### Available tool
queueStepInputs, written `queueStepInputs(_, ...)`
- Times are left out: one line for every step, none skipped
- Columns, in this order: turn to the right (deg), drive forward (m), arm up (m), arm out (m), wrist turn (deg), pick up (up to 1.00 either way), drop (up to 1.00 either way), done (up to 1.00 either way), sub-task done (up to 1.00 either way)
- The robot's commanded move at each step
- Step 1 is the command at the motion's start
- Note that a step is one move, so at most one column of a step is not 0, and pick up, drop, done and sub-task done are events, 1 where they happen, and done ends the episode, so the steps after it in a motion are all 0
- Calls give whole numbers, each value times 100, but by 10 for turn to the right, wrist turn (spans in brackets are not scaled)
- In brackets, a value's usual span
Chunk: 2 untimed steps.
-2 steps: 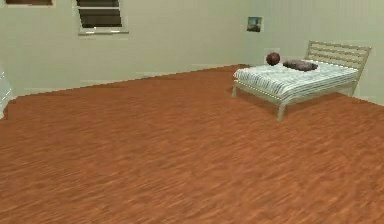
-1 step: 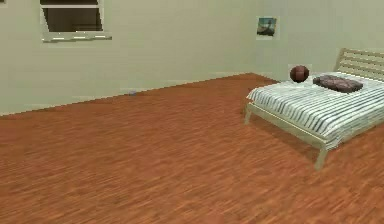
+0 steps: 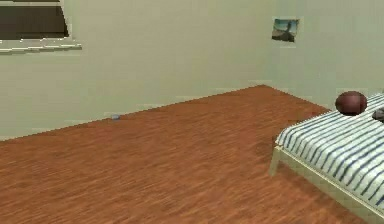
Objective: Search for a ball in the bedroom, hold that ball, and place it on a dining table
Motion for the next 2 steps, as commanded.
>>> queueStepInputs(0,100,0,0,0,0,0,0,0)
queueStepInputs(60,0,0,0,0,0,0,0,0)
